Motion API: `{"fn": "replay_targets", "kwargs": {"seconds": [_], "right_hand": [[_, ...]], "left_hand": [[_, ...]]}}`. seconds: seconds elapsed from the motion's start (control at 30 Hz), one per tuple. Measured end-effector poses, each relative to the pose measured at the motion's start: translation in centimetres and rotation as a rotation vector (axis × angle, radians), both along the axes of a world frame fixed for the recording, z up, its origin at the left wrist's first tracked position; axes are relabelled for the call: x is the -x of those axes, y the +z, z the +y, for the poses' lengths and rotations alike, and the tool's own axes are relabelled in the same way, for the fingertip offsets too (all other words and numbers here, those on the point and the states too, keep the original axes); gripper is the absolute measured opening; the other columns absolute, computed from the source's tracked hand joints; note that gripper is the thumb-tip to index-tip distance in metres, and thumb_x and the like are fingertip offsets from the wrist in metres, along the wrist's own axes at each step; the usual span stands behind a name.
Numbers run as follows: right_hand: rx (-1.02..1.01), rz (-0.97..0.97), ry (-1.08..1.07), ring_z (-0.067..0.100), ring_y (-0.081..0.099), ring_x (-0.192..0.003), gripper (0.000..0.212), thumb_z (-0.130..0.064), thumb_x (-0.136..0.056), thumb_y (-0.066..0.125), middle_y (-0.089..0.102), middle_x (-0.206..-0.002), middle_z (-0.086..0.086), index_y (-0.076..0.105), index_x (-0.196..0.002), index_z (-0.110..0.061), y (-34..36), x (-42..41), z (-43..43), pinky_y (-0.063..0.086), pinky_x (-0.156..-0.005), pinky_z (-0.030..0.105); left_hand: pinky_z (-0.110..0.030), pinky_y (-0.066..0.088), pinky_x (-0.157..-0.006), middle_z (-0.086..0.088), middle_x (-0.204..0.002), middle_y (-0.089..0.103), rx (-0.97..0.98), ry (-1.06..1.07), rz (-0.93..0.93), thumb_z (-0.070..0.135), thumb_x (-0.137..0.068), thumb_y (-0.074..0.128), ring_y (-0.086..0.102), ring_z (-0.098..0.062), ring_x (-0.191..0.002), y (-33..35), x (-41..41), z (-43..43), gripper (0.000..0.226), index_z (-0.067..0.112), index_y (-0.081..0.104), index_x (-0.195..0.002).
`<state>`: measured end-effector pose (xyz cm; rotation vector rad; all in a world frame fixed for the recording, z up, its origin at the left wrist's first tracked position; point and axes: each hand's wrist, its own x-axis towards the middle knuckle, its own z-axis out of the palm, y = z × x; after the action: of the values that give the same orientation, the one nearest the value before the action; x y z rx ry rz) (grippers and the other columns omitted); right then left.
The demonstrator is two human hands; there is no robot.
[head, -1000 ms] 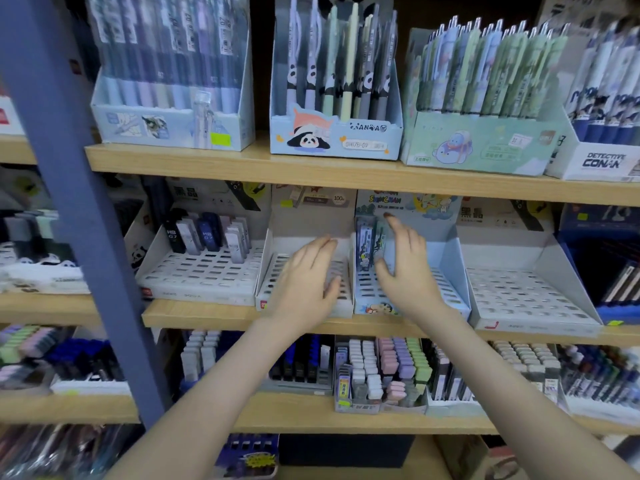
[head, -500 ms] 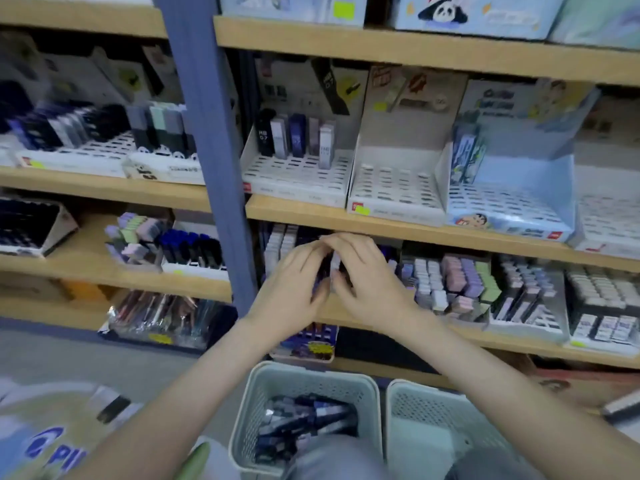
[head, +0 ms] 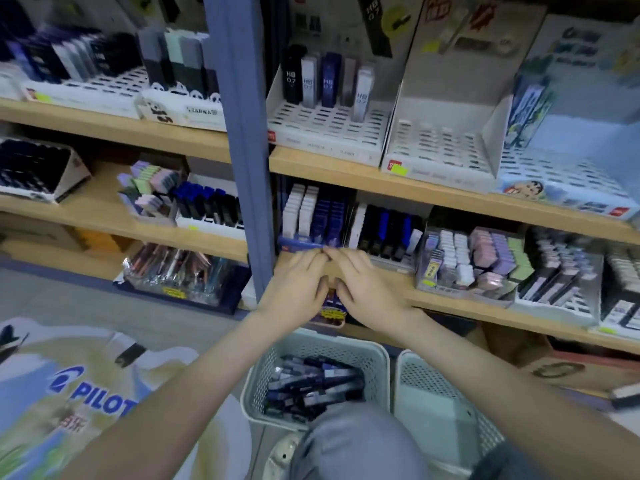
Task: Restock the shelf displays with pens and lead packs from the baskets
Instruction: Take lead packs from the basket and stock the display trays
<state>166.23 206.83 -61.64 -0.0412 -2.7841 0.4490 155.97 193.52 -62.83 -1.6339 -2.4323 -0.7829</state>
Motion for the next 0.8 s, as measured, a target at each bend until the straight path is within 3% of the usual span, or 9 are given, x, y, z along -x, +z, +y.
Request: {"fn": "replay_targets", "kwargs": {"seconds": [0.1,0.17,0.27,0.37,0.47,0.57,0.67,0.73,0.8], "right_hand": [[-0.086,-0.208,0.068,0.030,0.044,-0.121,0.055,-0.010,-0.093,0.052,0.047,-0.135,0.015,0.033,-0.144,-0.002,-6.9,-1.3,-0.6,0.038,-0.106,0.041],[-0.114,-0.416,0.074,0.027,0.033,-0.133,0.057,-0.018,-0.100,0.043,0.034,-0.148,0.010,0.019,-0.150,-0.008,-11.3,-2.4,-1.3,0.031,-0.110,0.041],[-0.212,-0.703,0.090,0.023,0.018,-0.142,0.062,-0.023,-0.103,0.036,0.016,-0.157,0.005,0.001,-0.153,-0.012,-17.4,-4.1,-2.6,0.019,-0.115,0.035],[-0.201,-0.800,0.119,0.028,0.017,-0.143,0.067,-0.018,-0.100,0.042,0.016,-0.157,0.010,0.000,-0.153,-0.011,-22.9,-4.9,-3.4,0.019,-0.114,0.038],[-0.193,-0.880,0.177,0.030,0.011,-0.145,0.075,-0.020,-0.096,0.048,0.010,-0.159,0.013,-0.002,-0.153,-0.013,-27.3,-5.3,-3.7,0.010,-0.116,0.041],[-0.273,-0.981,0.233,0.029,0.005,-0.146,0.070,-0.014,-0.099,0.038,0.004,-0.160,0.013,-0.007,-0.152,-0.014,-30.2,-5.4,-3.9,0.006,-0.117,0.043],[-0.296,-0.867,0.240,0.032,0.033,-0.138,0.063,-0.013,-0.094,0.046,0.032,-0.151,0.017,0.019,-0.151,-0.008,-31.6,-5.4,-3.9,0.026,-0.112,0.044],[-0.294,-0.769,0.267,0.026,0.060,-0.108,0.064,-0.025,-0.077,0.072,0.063,-0.122,0.011,0.053,-0.134,-0.006,-32.5,-5.5,-3.7,0.048,-0.092,0.037],[-0.313,-0.656,0.285,0.024,0.063,-0.088,0.067,-0.029,-0.063,0.084,0.067,-0.102,0.008,0.063,-0.121,-0.004,-33.3,-5.7,-3.5,0.053,-0.080,0.033]], "left_hand": [[-0.043,0.049,-0.091,-0.015,-0.123,0.060,0.150,0.031,-0.085,0.016,-0.090,0.047,0.057,-0.033,-0.112,-6.7,-1.5,-3.1,0.040,0.001,0.055,-0.127],[-0.042,0.048,-0.094,-0.015,-0.128,0.058,0.252,0.033,-0.152,0.013,-0.090,0.049,0.056,-0.034,-0.116,-11.1,-2.5,-5.0,0.042,0.003,0.053,-0.130],[-0.034,0.057,-0.078,-0.009,-0.114,0.066,0.390,0.010,-0.213,0.023,-0.085,0.041,0.066,-0.028,-0.098,-16.5,-3.4,-7.0,0.043,0.011,0.051,-0.125],[-0.027,0.054,-0.073,-0.006,-0.106,0.069,0.459,-0.023,-0.221,0.023,-0.077,0.046,0.068,-0.022,-0.089,-20.5,-3.5,-8.4,0.044,0.013,0.052,-0.120],[-0.034,0.056,-0.078,-0.007,-0.109,0.069,0.511,-0.057,-0.173,0.024,-0.075,0.039,0.068,-0.023,-0.092,-23.1,-3.3,-9.1,0.049,0.010,0.055,-0.120],[-0.038,0.058,-0.080,-0.006,-0.109,0.069,0.523,-0.058,-0.169,0.025,-0.076,0.038,0.068,-0.023,-0.094,-24.6,-3.0,-9.0,0.049,0.011,0.053,-0.120],[-0.032,0.056,-0.078,-0.006,-0.108,0.068,0.471,-0.046,-0.180,0.020,-0.076,0.056,0.067,-0.022,-0.091,-25.7,-2.9,-8.4,0.045,0.012,0.049,-0.119],[-0.032,0.055,-0.077,-0.007,-0.108,0.068,0.464,-0.060,-0.177,0.016,-0.072,0.070,0.067,-0.023,-0.091,-26.5,-3.0,-8.1,0.050,0.011,0.052,-0.118],[-0.032,0.054,-0.077,-0.007,-0.109,0.068,0.476,-0.057,-0.152,0.019,-0.079,0.057,0.067,-0.024,-0.092,-26.9,-3.1,-7.6,0.039,0.010,0.060,-0.117]]}}
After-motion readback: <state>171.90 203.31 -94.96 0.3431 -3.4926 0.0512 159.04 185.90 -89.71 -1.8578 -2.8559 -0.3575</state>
